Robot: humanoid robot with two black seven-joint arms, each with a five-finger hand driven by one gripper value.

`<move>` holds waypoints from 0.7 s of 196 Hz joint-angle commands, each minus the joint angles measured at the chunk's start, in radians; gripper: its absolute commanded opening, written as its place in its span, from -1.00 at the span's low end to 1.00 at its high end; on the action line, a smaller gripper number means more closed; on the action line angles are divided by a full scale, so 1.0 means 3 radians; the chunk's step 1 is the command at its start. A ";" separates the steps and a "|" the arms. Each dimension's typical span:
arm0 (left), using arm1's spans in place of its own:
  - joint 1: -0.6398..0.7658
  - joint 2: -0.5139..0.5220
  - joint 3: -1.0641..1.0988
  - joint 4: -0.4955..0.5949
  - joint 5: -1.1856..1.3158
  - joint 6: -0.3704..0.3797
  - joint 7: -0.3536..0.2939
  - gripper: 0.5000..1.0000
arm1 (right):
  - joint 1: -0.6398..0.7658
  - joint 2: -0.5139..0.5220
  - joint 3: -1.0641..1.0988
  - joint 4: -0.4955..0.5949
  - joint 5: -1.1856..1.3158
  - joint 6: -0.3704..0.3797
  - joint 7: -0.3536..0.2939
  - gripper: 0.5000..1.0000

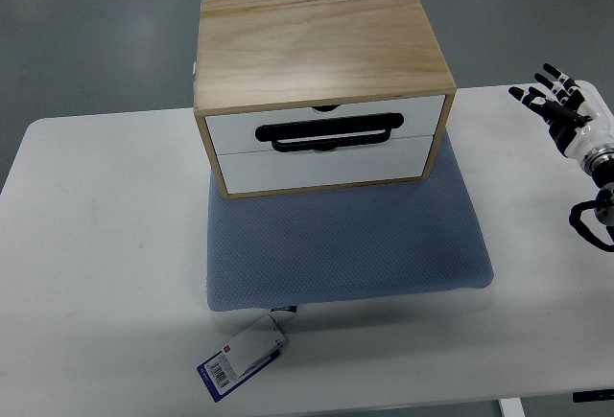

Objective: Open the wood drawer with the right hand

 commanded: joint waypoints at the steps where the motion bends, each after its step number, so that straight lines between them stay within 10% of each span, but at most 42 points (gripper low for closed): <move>1: 0.0000 0.0000 0.0000 0.0000 0.0000 0.0000 0.0000 1.00 | 0.0004 -0.0023 0.0000 -0.0001 0.0000 0.0000 -0.0005 0.73; 86: 0.0000 0.0000 0.0000 0.0000 0.0000 0.0000 0.0000 1.00 | 0.0009 -0.0146 -0.0072 0.0024 0.0031 0.0015 0.0016 0.72; 137: 0.0000 0.0000 0.0000 0.0000 0.0000 0.0000 0.0000 1.00 | 0.0367 -0.1010 -0.0874 0.0075 0.0844 0.0026 0.0031 0.72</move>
